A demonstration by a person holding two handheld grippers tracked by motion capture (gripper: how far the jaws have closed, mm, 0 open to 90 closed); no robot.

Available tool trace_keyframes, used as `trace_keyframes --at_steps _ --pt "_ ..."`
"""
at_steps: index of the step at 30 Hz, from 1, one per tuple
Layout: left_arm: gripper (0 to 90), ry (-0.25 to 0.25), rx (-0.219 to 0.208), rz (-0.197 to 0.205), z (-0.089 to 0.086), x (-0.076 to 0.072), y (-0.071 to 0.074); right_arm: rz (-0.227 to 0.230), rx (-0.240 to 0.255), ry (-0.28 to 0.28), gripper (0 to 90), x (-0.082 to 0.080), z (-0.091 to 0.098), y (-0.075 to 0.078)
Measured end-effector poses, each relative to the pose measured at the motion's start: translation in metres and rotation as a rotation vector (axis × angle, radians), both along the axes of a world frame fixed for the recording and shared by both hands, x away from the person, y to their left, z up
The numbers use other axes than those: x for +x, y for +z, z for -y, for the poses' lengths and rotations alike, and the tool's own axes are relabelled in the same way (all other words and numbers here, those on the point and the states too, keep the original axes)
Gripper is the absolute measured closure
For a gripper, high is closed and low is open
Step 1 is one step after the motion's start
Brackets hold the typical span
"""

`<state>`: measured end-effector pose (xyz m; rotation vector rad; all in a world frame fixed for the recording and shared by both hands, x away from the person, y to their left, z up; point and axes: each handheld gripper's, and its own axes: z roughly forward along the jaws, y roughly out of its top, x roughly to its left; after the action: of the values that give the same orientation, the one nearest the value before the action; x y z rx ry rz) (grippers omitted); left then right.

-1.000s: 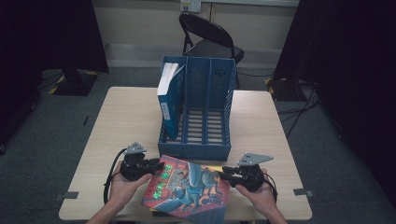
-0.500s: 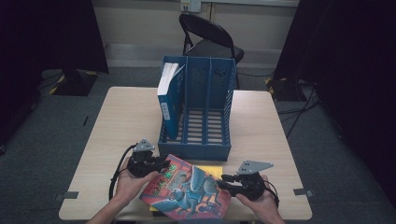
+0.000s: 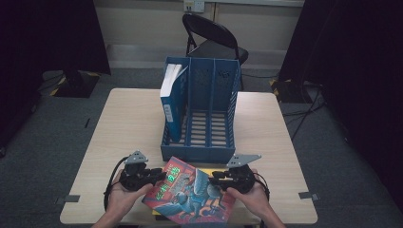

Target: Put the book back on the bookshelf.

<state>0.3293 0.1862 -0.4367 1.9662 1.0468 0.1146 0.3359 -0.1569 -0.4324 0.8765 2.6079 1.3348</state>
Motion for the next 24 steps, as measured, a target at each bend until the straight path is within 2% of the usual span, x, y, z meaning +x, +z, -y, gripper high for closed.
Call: trace_keyframes --at_steps 3,6,11,12,15,18,19,20,22,24 --pt "72.2 -0.014 -0.015 0.016 0.002 0.002 -0.002 -0.001 -0.021 0.004 70.7 -0.003 0.001 0.002" --pt "72.7 -0.041 0.009 0.020 0.008 0.006 0.000 -0.006 -0.022 0.004 70.9 -0.007 0.005 0.002" --pt "73.5 -0.064 0.015 0.025 0.022 0.016 0.000 -0.004 -0.036 0.005 70.8 -0.017 0.011 0.003" --pt "73.6 -0.064 0.024 0.033 0.025 0.017 0.001 -0.004 -0.044 0.011 70.8 -0.020 0.012 0.004" --pt "74.2 -0.071 0.099 0.095 0.041 0.016 0.004 0.001 -0.056 0.007 70.3 -0.026 0.015 0.005" --pt "74.4 -0.084 0.090 0.072 0.044 0.021 0.005 -0.009 -0.065 0.018 69.2 -0.028 0.016 0.006" --pt "74.8 -0.107 0.075 0.049 0.045 0.030 0.005 -0.008 -0.067 0.025 66.9 -0.028 0.016 0.007" --pt "75.0 -0.110 0.075 0.040 0.047 0.032 0.005 -0.006 -0.068 0.024 65.7 -0.026 0.015 0.007" --pt "75.3 -0.122 0.099 0.059 0.051 0.033 0.007 0.003 -0.059 0.015 63.6 -0.019 0.010 0.007" --pt "75.5 -0.115 0.095 0.067 0.052 0.033 0.006 0.007 -0.035 0.018 62.3 -0.010 0.005 0.007"
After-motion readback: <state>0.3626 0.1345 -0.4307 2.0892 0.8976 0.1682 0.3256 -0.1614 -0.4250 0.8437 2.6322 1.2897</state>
